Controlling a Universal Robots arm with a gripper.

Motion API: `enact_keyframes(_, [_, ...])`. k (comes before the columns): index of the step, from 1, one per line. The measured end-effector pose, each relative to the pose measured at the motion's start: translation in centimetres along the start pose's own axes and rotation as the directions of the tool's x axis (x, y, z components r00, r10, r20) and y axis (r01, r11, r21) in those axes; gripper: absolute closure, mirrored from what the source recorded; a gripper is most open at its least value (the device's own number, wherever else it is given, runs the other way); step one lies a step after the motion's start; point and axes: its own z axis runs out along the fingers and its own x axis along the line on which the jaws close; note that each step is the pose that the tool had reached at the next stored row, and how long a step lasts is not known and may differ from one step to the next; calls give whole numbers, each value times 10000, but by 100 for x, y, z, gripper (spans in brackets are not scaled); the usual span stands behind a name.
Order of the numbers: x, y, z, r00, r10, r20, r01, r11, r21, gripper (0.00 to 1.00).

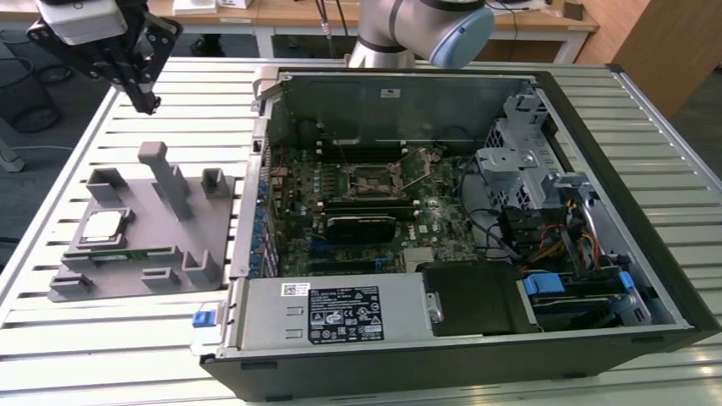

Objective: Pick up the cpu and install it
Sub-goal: 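Reach for the cpu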

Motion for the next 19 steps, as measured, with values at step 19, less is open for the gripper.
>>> enact_keyframes(19, [163, -12, -4, 10000, 0, 1, 0, 10000, 0, 89])
